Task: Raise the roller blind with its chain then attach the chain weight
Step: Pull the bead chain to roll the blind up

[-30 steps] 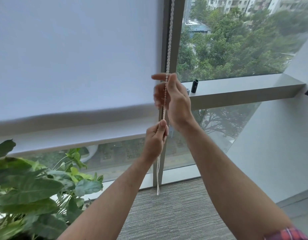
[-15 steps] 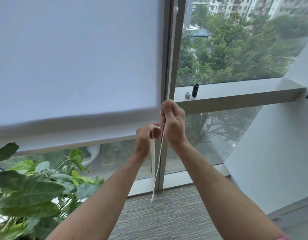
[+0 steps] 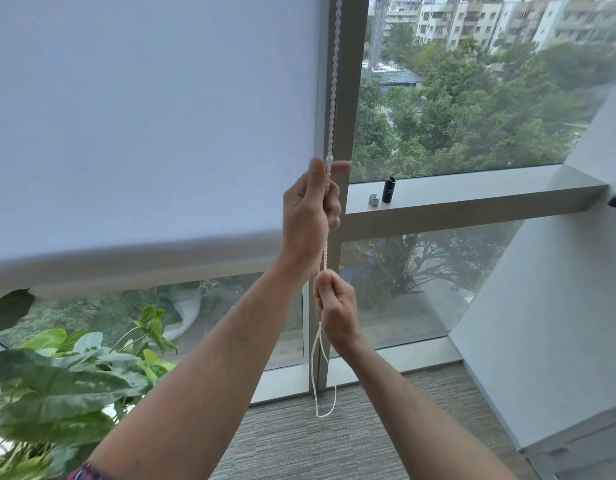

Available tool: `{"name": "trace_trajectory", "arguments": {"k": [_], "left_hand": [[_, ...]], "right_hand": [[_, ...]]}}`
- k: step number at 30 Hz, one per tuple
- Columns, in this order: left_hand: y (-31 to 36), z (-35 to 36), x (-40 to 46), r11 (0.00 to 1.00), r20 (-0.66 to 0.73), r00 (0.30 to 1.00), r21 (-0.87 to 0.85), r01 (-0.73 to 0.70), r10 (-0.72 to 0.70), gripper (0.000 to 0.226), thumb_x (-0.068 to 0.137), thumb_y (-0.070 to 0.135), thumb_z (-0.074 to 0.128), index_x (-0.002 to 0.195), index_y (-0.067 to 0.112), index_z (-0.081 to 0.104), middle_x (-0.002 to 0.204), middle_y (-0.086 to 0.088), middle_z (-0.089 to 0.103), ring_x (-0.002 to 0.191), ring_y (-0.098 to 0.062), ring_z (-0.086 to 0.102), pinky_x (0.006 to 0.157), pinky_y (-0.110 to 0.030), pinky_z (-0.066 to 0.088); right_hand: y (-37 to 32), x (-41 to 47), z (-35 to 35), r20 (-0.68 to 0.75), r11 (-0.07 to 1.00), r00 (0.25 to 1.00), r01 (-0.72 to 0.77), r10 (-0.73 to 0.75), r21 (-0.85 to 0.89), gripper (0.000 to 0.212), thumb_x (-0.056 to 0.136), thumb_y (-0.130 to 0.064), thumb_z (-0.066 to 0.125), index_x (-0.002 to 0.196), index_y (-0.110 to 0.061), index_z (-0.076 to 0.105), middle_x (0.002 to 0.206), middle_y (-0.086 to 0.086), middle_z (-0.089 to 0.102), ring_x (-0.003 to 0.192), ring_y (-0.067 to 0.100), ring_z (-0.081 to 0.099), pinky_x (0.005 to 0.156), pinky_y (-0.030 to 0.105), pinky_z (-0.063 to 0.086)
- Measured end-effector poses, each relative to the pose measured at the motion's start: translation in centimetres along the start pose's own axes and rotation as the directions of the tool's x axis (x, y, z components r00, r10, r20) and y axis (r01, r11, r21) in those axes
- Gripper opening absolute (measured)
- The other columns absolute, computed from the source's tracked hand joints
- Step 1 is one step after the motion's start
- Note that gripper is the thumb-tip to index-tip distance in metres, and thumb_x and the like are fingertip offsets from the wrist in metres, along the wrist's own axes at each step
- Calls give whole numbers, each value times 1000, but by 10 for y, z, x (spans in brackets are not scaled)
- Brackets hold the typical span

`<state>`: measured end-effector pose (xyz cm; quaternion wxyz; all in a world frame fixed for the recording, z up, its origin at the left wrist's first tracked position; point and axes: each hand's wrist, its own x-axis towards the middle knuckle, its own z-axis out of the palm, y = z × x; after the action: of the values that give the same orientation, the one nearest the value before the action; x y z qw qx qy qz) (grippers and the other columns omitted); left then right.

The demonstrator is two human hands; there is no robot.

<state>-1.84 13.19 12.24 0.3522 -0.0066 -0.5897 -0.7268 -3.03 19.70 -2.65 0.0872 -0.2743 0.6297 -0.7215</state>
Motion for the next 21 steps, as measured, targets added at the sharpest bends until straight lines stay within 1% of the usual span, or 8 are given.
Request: {"name": "trace_trajectory", "arguments": {"k": [4, 7, 9, 11, 12, 14, 18, 21], "left_hand": [[-13, -1, -10, 996, -46, 997, 74, -55, 58, 41, 106, 26, 35, 78, 11, 62, 47, 14, 33, 39, -2, 25, 38, -18, 22], [-20, 0, -15, 994, -61, 996, 93, -51, 57, 41, 104, 26, 38, 65, 21, 53, 46, 13, 32, 40, -5, 25, 38, -21, 20], [-20, -1, -12, 990, -88, 994, 130, -51, 63, 41, 103, 27, 39, 63, 23, 51, 47, 11, 32, 41, -7, 26, 39, -22, 21], [-21, -4, -10, 979, -96, 990, 182, -87, 106, 40, 102, 28, 40, 64, 24, 50, 47, 12, 35, 42, -7, 29, 40, -21, 24], [-22, -5, -11, 973, -98, 986, 203, -110, 132, 40, 102, 28, 40, 64, 24, 49, 46, 11, 36, 42, -6, 29, 41, -21, 25], [-25, -5, -14, 966, -93, 982, 219, -140, 163, 39, 102, 28, 40, 64, 26, 49, 46, 12, 40, 43, -3, 31, 42, -19, 27], [-41, -4, -24, 980, -74, 994, 187, -72, 87, 38, 100, 30, 44, 63, 28, 52, 49, 14, 47, 44, -2, 39, 44, -20, 36], [-57, -13, -36, 974, -66, 995, 217, -57, 73, 35, 96, 39, 44, 63, 32, 57, 50, 14, 48, 46, -3, 37, 47, -22, 31]], "right_hand": [[20, -17, -7, 43, 997, 997, -64, 66, -50, 38, 98, -41, 42, 62, -28, 45, 54, -15, 38, 50, 5, 31, 48, 23, 27], [20, -13, -12, 95, 992, 987, -129, 127, 16, 37, 98, -39, 44, 62, -30, 50, 54, -13, 39, 48, 7, 30, 44, 24, 26], [16, -10, -16, 148, 990, 979, -140, 137, 10, 38, 99, -39, 42, 69, -27, 61, 56, -5, 47, 48, 12, 41, 46, 27, 35], [9, -3, -20, 165, 986, 974, -143, 155, -81, 45, 100, -45, 32, 89, -23, 70, 74, 7, 66, 66, 20, 63, 67, 38, 50], [4, 2, -22, 154, 981, 973, -158, 174, -109, 53, 99, -49, 27, 101, -20, 71, 89, 9, 71, 80, 17, 69, 77, 40, 51], [-16, 16, -23, 111, 984, 980, -160, 168, -77, 65, 98, -53, 21, 114, -11, 68, 107, 11, 73, 97, 13, 69, 84, 39, 53], [-76, 48, -18, 61, 995, 998, -36, 31, 98, 64, 108, -40, 22, 107, 6, 65, 94, 23, 68, 88, 26, 67, 78, 41, 55], [-121, 65, -12, 93, 971, 992, 60, -84, 233, 54, 107, -37, 22, 104, -7, 67, 85, 11, 66, 78, 22, 64, 73, 38, 54]]}}
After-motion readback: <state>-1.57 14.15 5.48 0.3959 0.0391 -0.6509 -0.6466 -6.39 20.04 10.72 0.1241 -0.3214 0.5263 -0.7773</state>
